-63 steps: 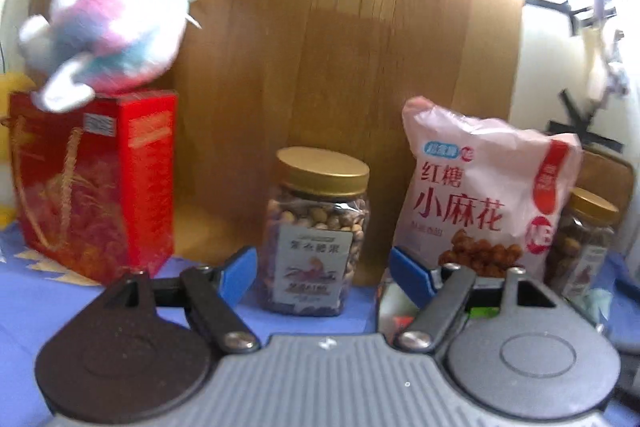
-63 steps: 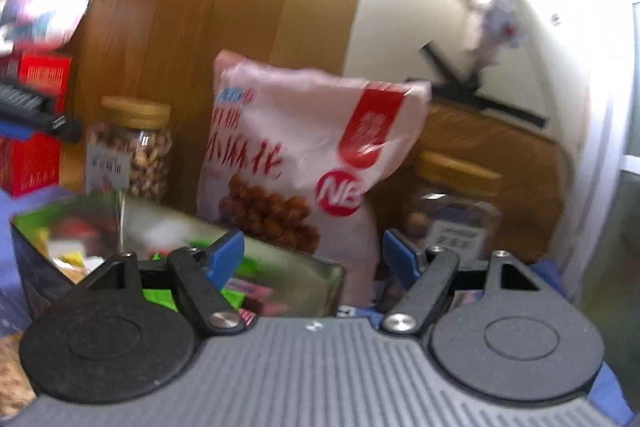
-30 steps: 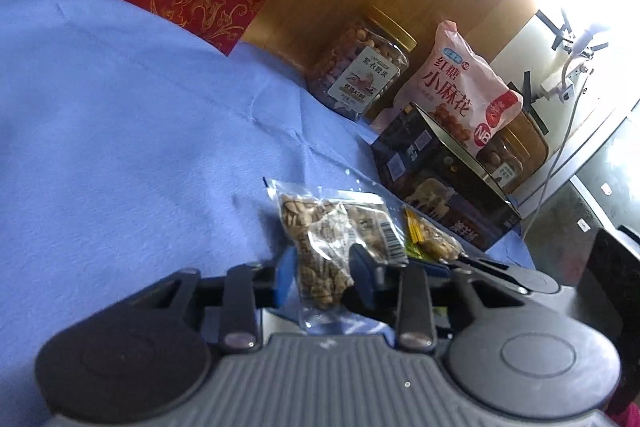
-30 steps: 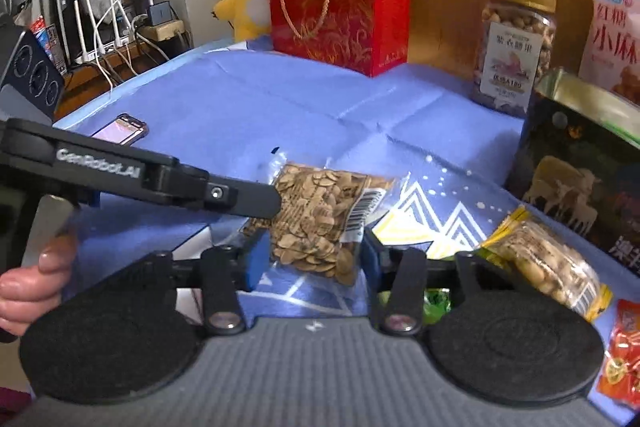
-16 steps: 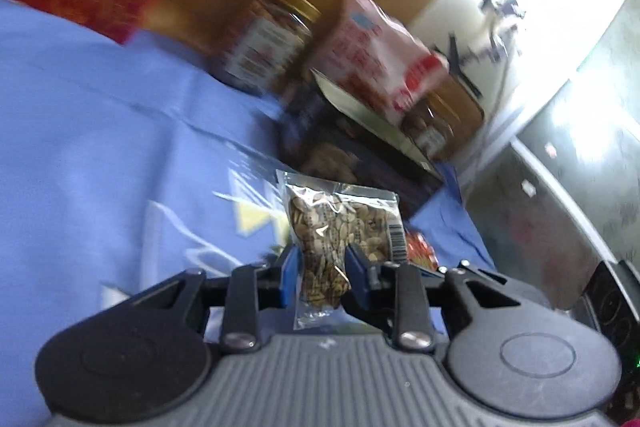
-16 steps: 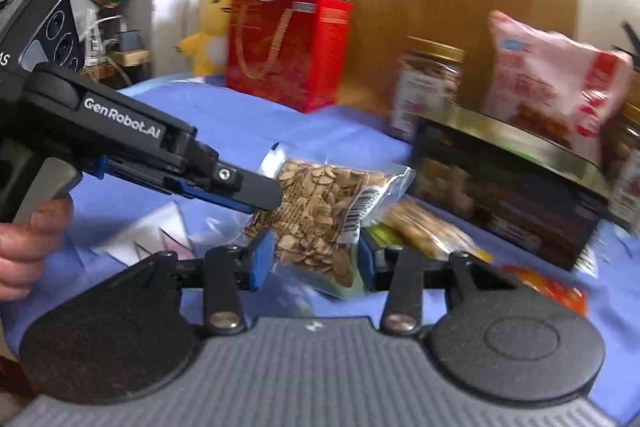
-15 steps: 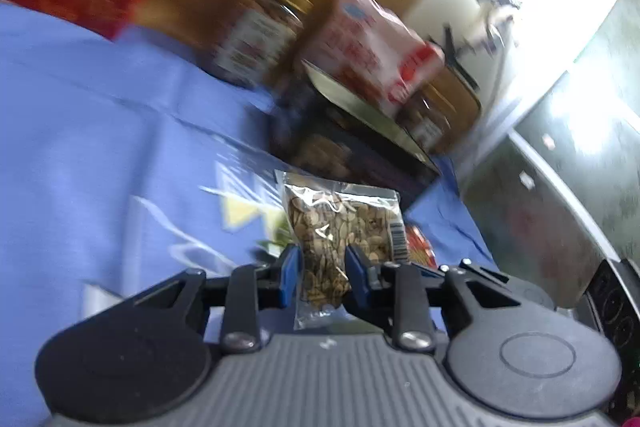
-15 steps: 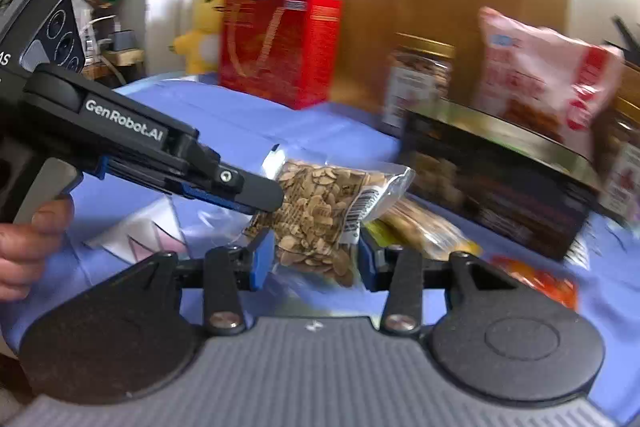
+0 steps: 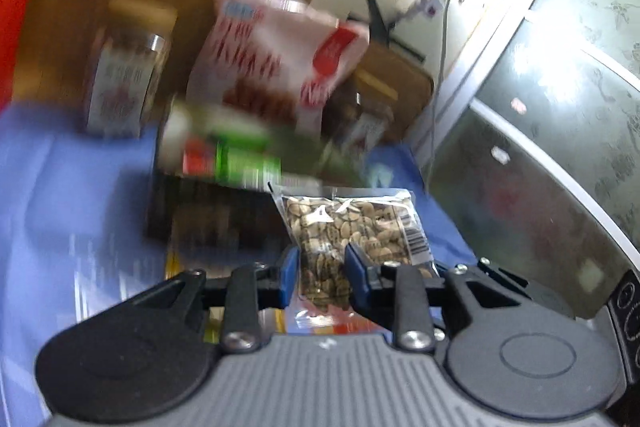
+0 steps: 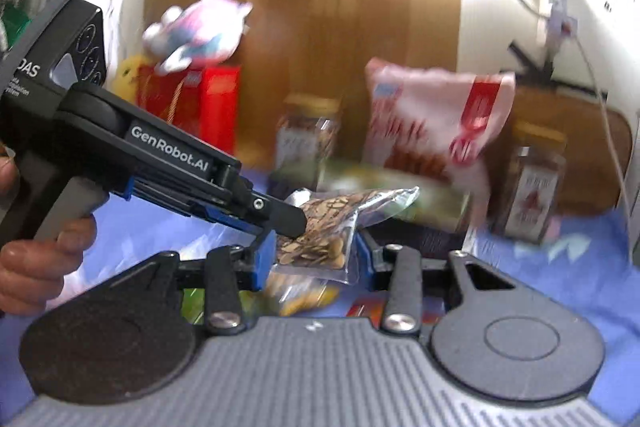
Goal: Organize snacks
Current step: 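Carry the seed bag into the tin and open both grippers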
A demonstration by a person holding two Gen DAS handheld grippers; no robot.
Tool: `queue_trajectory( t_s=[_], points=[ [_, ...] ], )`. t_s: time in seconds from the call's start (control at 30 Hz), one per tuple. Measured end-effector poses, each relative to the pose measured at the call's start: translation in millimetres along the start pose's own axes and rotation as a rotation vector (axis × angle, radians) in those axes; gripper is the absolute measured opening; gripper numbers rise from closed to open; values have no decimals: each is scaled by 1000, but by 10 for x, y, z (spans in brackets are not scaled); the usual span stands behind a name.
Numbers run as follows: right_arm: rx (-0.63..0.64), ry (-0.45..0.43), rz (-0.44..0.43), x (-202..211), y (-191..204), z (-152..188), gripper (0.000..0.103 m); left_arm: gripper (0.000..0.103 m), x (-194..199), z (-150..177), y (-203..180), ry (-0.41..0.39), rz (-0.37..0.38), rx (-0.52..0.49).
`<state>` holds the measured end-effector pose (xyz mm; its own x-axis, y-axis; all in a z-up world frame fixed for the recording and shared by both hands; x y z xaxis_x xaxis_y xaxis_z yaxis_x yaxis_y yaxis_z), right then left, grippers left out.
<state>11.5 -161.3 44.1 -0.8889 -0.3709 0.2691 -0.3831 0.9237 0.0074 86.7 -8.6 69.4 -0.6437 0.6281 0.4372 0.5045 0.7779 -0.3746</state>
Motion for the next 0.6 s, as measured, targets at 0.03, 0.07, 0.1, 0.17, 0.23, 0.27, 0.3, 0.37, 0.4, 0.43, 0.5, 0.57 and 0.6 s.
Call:
queue_trajectory(
  t_s=[0.03, 0.07, 0.1, 0.17, 0.23, 0.27, 0.3, 0.37, 0.4, 0.43, 0.5, 0.57, 0.6],
  points=[
    [-5, -16, 2, -86, -78, -70, 45, 26, -58, -104, 7, -11, -12, -10],
    [-12, -27, 4, -182, -140, -131, 45, 26, -111, -195, 27, -17, -24, -15],
    [-20, -35, 6, -280, -201, -180, 45, 26, -184, -284, 59, -21, -37, -17],
    [-41, -33, 11, -515, -318, -236, 45, 26, -361, -434, 145, -17, -72, -9],
    [-61, -17, 24, -684, -423, -236, 49, 28, -520, -499, 209, -7, -102, -5],
    [-65, -11, 45, -780, -459, -222, 50, 31, -596, -513, 248, -5, -114, -1],
    [-72, -9, 66, -858, -498, -194, 58, 32, -663, -519, 283, -6, -137, 4],
    [-92, -3, 128, -950, -574, -132, 73, 32, -729, -487, 353, -2, -176, 13],
    [-97, -5, 152, -950, -602, -120, 73, 32, -723, -467, 376, -8, -185, 20],
    [-104, -12, 160, -912, -634, -111, 73, 32, -704, -455, 402, -15, -183, 29],
    [-123, -30, 153, -792, -690, -126, 73, 32, -599, -408, 429, -30, -169, 45],
    [-143, -51, 160, -638, -717, -143, 73, 32, -459, -363, 439, -48, -167, 53],
    [-158, -59, 157, -557, -723, -142, 73, 34, -344, -315, 446, -65, -162, 57]
  ],
)
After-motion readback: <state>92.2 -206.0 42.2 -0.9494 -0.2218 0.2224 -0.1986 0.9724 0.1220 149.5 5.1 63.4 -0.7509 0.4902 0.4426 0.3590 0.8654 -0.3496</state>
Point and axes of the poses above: each gripper's, at about its wrist camera, not at the fingertips, and x roughly against the way its jaws point, y to its left, z to its underside, the point moved 2 cm from there along -x, roughly the way its jaws point, and after that the axes turned 7 degrees about -x, right-handed, at the moved point
